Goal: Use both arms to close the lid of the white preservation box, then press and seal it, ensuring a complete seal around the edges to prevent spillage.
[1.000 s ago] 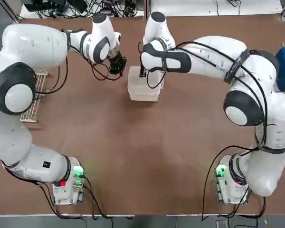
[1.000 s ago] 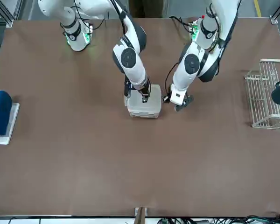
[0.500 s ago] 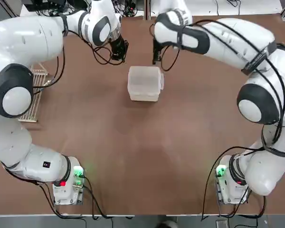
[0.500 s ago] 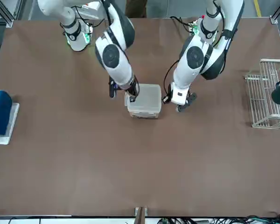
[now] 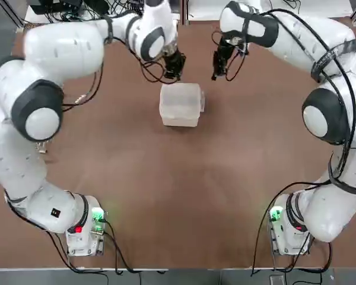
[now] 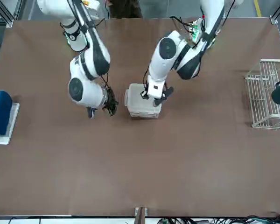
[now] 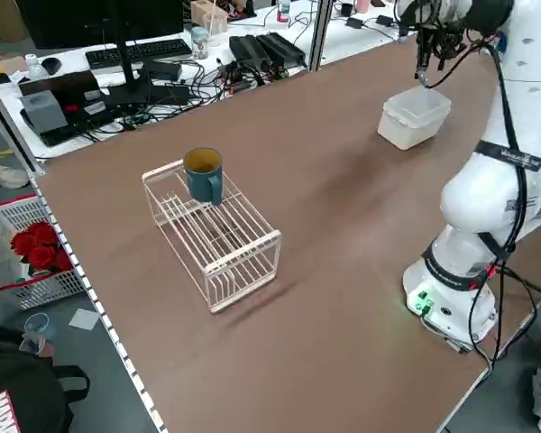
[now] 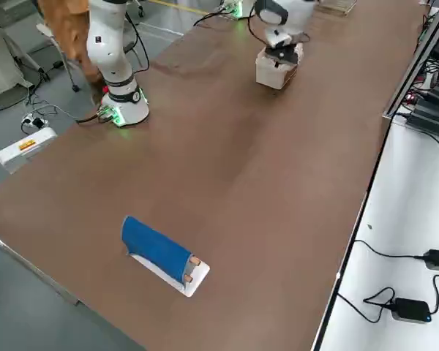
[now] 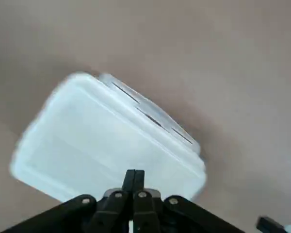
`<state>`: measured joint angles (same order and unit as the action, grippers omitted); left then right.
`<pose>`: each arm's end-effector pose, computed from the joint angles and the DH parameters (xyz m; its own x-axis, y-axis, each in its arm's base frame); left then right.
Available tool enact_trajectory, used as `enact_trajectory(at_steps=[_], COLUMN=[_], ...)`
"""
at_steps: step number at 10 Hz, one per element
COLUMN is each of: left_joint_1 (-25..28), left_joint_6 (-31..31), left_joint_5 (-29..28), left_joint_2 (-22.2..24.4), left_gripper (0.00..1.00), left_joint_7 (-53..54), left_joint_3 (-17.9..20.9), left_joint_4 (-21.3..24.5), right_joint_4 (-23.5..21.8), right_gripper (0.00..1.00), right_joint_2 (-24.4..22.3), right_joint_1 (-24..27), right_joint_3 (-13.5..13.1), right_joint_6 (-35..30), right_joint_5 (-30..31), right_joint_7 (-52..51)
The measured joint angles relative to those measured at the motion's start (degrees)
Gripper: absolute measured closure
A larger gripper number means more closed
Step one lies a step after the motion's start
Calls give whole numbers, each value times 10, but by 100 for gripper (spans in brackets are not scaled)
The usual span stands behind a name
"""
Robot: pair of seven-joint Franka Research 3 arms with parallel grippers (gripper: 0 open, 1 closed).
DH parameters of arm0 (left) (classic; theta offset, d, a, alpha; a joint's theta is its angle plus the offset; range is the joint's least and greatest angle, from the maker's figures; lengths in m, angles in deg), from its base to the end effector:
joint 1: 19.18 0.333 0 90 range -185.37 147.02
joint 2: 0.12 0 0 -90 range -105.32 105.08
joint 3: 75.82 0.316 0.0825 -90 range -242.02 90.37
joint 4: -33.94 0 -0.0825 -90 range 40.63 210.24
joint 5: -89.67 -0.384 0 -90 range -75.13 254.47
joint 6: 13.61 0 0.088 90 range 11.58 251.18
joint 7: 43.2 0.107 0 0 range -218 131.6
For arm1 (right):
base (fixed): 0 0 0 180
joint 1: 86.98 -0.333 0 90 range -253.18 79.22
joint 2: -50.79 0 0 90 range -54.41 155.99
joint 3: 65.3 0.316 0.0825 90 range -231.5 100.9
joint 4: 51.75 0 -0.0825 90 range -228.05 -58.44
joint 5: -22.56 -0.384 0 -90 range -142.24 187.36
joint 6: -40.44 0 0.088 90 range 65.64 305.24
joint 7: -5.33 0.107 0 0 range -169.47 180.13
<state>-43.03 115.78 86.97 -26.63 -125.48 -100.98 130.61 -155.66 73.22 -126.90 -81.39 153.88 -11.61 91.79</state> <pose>0.4722 -0.4889 0.3664 0.8197 0.5582 -0.1285 0.5727 -0.8024 0.1677 0.5506 0.2947 0.3223 0.1309 -0.9152 -0.3811 -0.9495 -0.2263 0.2173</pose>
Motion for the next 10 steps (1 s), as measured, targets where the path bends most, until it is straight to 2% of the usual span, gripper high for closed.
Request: enact_trajectory(at_steps=[2, 4, 10], left_joint_1=[-39, -61, -70], left_joint_6=[11, 33, 32], left_joint_5=[-39, -68, -96], left_joint_2=[-55, -83, -97], left_gripper=[99, 99, 99], left_joint_7=[-47, -79, -98], left_joint_3=[2, 4, 5], left_joint_4=[-35, -48, -63], right_joint_4=[-47, -84, -100], right_gripper=[97, 98, 97], right_joint_2=[1, 1, 10], right_joint_1=[2, -3, -20], right_joint_3=[-5, -3, 6], right_joint_6=[9, 12, 54], right_joint_5=[-69, -148, -206], right_joint_7=[-69, -140, -161])
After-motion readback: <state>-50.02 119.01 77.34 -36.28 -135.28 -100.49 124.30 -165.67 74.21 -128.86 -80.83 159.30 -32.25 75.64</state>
